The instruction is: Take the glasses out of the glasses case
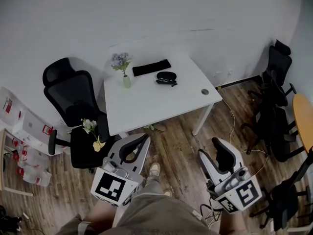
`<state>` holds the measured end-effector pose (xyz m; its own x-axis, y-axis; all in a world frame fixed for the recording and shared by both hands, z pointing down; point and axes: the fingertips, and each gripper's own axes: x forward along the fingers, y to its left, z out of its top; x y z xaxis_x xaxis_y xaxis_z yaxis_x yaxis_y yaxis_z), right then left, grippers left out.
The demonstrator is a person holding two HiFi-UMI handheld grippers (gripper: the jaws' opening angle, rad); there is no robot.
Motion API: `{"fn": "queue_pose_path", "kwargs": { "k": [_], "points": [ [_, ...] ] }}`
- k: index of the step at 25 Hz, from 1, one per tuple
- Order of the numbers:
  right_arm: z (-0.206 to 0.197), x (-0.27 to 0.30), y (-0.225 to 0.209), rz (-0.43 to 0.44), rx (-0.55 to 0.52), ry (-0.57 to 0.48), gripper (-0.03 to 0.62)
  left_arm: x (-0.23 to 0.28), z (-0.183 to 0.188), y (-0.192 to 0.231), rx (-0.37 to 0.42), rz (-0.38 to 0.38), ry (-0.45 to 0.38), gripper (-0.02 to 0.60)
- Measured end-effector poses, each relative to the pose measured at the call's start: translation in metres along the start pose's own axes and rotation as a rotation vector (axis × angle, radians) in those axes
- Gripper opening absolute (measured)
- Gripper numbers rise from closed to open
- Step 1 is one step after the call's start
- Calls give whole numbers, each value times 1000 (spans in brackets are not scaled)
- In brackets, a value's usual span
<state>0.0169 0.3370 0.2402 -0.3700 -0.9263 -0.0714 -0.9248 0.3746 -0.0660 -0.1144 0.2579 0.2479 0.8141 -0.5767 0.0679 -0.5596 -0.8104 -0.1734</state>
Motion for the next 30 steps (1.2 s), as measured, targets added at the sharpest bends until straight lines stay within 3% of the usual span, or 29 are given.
{"fn": "queue_pose_path", "kwargs": {
  "k": [5, 13, 30],
  "points": [
    [-9, 17, -11, 3, -3, 15, 198, 14, -10, 9, -63, 2, 22, 17],
    [-30, 55, -54, -20, -5, 65, 198, 61, -29, 42, -34, -3, 19, 17],
    [-73, 227, -167, -38, 25, 226, 199, 211, -66, 170, -98, -64, 108, 17]
  ]
}}
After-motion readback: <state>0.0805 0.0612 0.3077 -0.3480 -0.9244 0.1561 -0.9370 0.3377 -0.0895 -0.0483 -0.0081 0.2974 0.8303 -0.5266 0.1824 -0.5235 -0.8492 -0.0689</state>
